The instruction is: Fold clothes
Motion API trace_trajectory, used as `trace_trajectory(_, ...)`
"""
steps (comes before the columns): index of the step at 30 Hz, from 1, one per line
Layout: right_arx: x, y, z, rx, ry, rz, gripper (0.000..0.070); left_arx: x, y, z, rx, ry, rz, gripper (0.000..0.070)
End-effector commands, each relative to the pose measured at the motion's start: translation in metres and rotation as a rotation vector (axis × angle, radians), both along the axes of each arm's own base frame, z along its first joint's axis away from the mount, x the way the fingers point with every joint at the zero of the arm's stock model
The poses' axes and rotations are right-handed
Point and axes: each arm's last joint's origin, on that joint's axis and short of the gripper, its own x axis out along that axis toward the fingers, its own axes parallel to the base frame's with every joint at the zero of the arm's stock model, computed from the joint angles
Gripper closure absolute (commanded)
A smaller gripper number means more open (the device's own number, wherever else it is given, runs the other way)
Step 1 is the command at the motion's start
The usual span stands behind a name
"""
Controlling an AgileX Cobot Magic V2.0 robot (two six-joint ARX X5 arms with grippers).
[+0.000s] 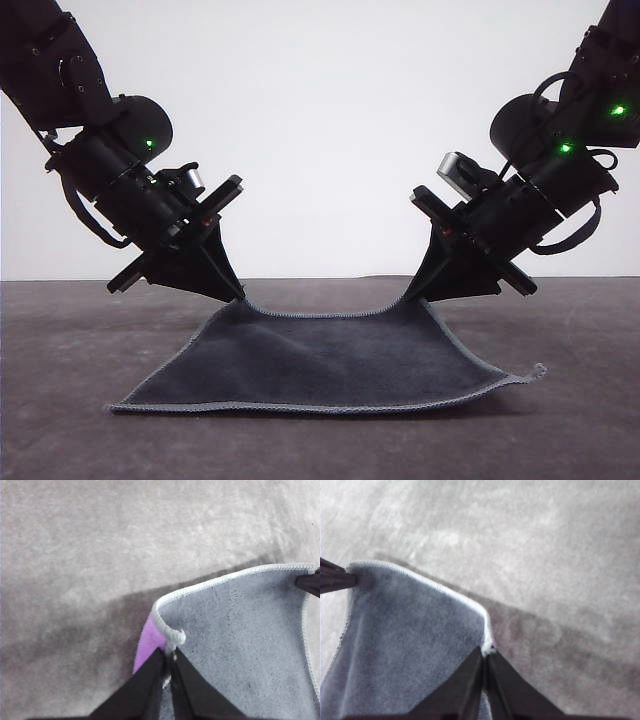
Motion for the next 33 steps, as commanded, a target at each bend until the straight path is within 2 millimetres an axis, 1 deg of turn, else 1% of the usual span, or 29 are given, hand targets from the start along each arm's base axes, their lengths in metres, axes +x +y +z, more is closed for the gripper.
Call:
trace_trajectory(1, 0.004, 0.002, -0.002, 0.019, 0.011, 0.014, 0.069, 0.005, -0.003, -0.003, 0.006, -0.009, -0.028, 0.0689)
trace_trajectory(9, 0.002, -0.006, -0.003, 0.091, 0.059, 0.071, 0.069, 0.0, 0.002, -0.006, 0.046, 0.03, -0.065, 0.0689)
trace_trajectory(18, -0.006, -0.019, -0.008, 0.156, 0.162, 0.157, 0.069, -0.007, 0.006, -0.007, 0.049, 0.098, -0.137, 0.0689)
trace_trajectory(28, -0.018, -0.022, -0.014, 0.163, 0.256, 0.216, 0.069, -0.018, 0.01, -0.009, 0.084, 0.184, -0.191, 0.0689)
trace_trajectory(33, -0.026, -0.024, -0.017, 0.142, 0.3, 0.246, 0.069, -0.026, 0.015, -0.001, 0.12, 0.276, -0.264, 0.0689)
